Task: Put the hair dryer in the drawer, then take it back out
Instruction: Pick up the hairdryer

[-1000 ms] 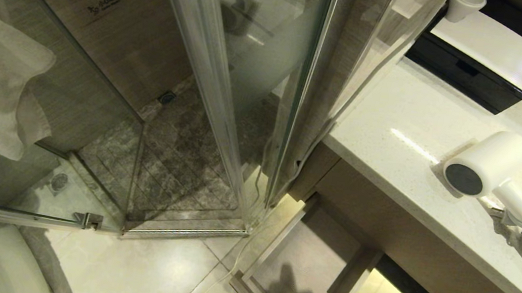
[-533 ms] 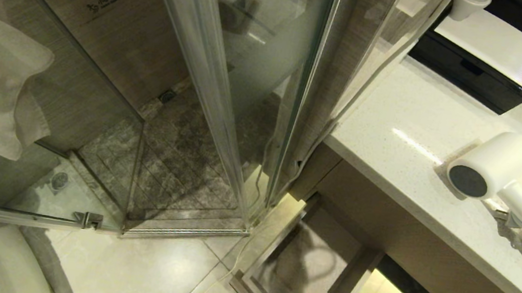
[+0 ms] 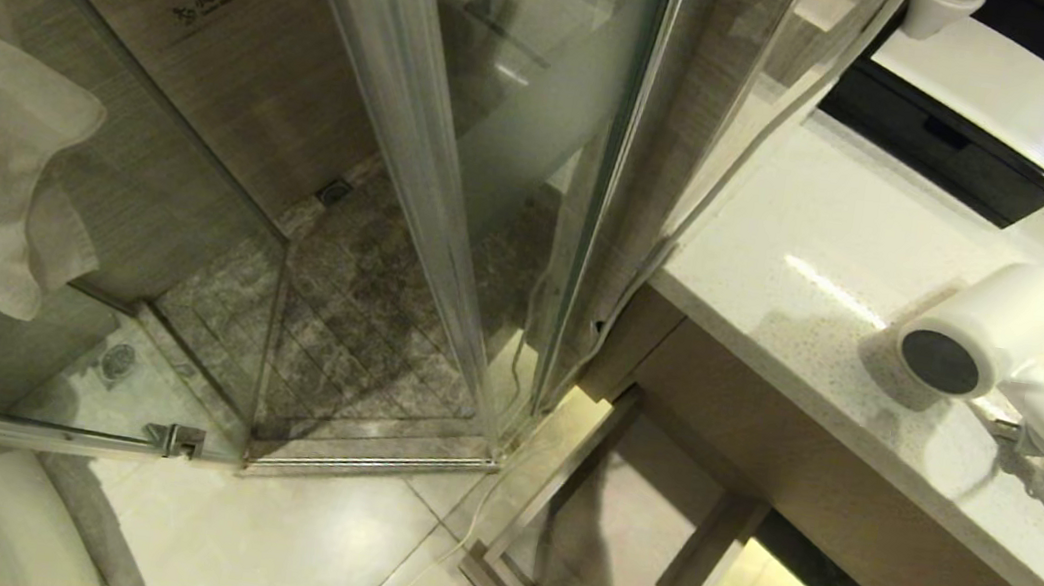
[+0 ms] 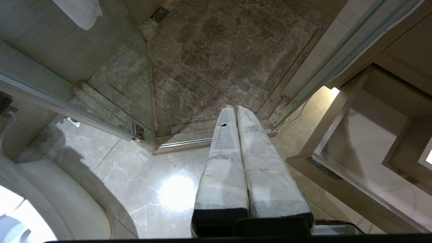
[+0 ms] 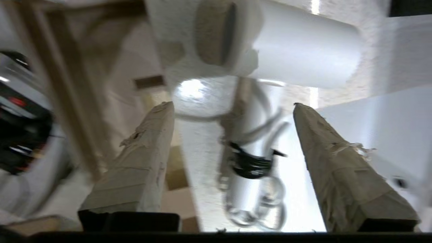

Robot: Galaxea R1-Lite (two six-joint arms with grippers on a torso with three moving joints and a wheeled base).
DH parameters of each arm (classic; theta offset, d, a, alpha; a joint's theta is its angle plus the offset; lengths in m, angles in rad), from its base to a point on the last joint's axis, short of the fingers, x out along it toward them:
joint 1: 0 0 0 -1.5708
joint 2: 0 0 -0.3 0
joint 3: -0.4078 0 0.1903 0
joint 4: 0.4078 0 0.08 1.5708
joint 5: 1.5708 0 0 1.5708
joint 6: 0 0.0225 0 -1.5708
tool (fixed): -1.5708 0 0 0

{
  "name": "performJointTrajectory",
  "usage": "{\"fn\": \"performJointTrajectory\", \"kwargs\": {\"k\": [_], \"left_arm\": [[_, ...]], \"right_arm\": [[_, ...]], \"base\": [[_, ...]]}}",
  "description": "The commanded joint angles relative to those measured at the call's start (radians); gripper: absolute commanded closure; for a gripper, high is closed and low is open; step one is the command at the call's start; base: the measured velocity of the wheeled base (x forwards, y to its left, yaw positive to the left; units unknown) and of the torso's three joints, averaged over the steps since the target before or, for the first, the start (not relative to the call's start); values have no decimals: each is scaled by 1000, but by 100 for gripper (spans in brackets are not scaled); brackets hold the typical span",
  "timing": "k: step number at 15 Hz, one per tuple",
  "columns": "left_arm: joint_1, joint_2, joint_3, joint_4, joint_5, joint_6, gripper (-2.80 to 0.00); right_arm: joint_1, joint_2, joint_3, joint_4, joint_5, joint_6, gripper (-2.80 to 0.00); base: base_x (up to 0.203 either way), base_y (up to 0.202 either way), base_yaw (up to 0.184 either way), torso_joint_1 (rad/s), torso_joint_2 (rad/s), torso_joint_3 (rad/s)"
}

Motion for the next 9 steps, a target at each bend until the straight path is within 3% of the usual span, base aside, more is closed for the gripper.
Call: {"fn": "performJointTrajectory", "kwargs": {"k": [1, 4, 8, 9], "left_arm": [[0, 0, 2, 0, 0, 0, 0], [0, 0, 2, 0, 0, 0, 0], [0, 0, 0, 0, 0, 0, 0], [0, 0, 1, 0, 0, 0, 0]], "right_arm": [[-90, 39, -12, -20, -1, -142, -280], [-169, 97, -101, -37, -19, -249, -280], [-173, 124, -91, -37, -233, -268, -280], [-173, 127, -78, -30, -254, -265, -280]], "base": [[0, 0, 0, -25, 35, 23], [0, 0, 0, 0, 0, 0], [0, 0, 0, 0, 0, 0], [0, 0, 0, 0, 0, 0]]}}
